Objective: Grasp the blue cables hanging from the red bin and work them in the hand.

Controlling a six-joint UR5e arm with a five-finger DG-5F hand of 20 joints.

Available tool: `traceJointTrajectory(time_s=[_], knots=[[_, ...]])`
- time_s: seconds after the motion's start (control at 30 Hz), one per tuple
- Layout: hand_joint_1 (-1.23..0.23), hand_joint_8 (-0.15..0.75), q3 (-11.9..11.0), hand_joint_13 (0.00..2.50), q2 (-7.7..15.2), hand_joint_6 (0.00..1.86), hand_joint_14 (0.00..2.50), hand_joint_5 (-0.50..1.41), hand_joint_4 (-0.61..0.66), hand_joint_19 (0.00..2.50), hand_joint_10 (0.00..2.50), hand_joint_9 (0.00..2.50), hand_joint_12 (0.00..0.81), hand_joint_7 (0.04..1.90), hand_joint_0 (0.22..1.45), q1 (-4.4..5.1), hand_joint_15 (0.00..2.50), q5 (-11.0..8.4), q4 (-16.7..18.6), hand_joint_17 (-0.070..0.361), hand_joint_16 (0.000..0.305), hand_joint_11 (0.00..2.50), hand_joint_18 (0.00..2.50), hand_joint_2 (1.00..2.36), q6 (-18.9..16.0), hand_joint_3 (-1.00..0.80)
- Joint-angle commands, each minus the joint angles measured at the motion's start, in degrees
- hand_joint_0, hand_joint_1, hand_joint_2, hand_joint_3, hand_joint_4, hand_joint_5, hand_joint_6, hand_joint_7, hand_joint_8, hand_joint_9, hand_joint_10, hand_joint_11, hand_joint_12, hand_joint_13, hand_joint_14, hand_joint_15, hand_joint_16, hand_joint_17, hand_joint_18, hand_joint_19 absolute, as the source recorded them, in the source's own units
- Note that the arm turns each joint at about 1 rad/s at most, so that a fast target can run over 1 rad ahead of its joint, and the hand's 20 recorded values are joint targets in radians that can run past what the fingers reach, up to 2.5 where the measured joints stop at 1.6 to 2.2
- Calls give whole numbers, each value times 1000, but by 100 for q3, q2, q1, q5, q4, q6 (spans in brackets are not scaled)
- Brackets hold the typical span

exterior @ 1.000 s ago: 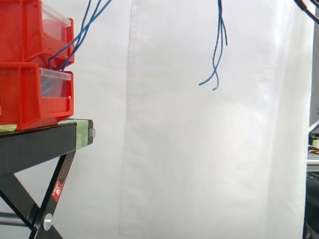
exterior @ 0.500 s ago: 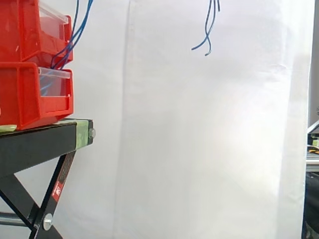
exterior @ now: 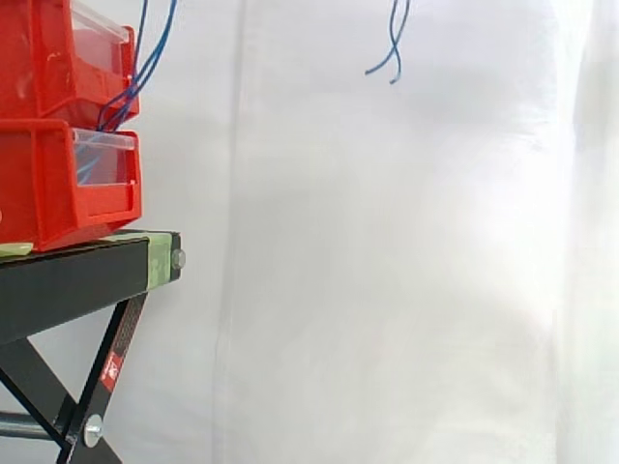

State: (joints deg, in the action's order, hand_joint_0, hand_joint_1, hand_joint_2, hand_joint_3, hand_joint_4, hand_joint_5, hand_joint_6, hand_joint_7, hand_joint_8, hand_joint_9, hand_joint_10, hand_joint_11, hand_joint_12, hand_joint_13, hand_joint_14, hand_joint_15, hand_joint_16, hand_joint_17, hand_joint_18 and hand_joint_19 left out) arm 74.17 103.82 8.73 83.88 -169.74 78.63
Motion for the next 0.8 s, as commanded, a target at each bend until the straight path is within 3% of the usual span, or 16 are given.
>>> traceJointTrajectory(time_s=[0.0,0.13,0.3,0.43,0.5,0.57,0.63,0.7,0.73,0.77], knots=[[-725,510,-87,2067,-2,3,2500,728,248,764,2500,1913,704,1613,886,15,2079,278,55,157,209,2500,2425,1023,337,-448],[-724,510,-87,2067,-2,3,2500,729,248,764,2500,1913,704,1613,888,24,2079,480,55,157,209,2500,2425,1022,478,-462],[-724,510,-87,2067,-2,3,2500,729,246,764,2500,1913,704,1614,886,15,2079,506,55,157,209,2500,2425,1023,478,-455],[-724,510,-87,2067,-2,2,2500,729,246,764,2500,1913,704,1615,886,32,2079,480,64,157,209,2500,2425,1023,82,-450],[-724,510,-87,2067,-2,2,2500,729,244,764,2500,1913,704,1615,887,41,2079,445,64,157,209,2500,2425,1023,-348,-455],[-724,510,-87,2067,7,2,2500,729,244,764,2500,1913,704,1614,887,41,2079,304,46,157,209,2500,2425,1023,-1034,-456],[-724,510,-87,2067,-2,2,2500,730,243,764,2500,1913,704,1615,887,41,2079,181,29,157,209,2500,2425,1023,-1421,-456],[-723,510,-87,2067,-2,2,2500,730,246,764,2500,1913,704,1616,888,50,2079,-21,2,157,209,2500,2425,1022,-1904,-461],[-723,510,-87,2067,-2,2,2500,730,246,764,2500,1913,704,1616,887,59,2079,-241,-59,157,209,2500,2425,1023,-2423,-457],[-723,510,-87,2067,-2,3,2500,730,246,764,2500,1913,704,1615,888,59,2079,-338,-94,157,209,2500,2425,1022,-2616,-461]])
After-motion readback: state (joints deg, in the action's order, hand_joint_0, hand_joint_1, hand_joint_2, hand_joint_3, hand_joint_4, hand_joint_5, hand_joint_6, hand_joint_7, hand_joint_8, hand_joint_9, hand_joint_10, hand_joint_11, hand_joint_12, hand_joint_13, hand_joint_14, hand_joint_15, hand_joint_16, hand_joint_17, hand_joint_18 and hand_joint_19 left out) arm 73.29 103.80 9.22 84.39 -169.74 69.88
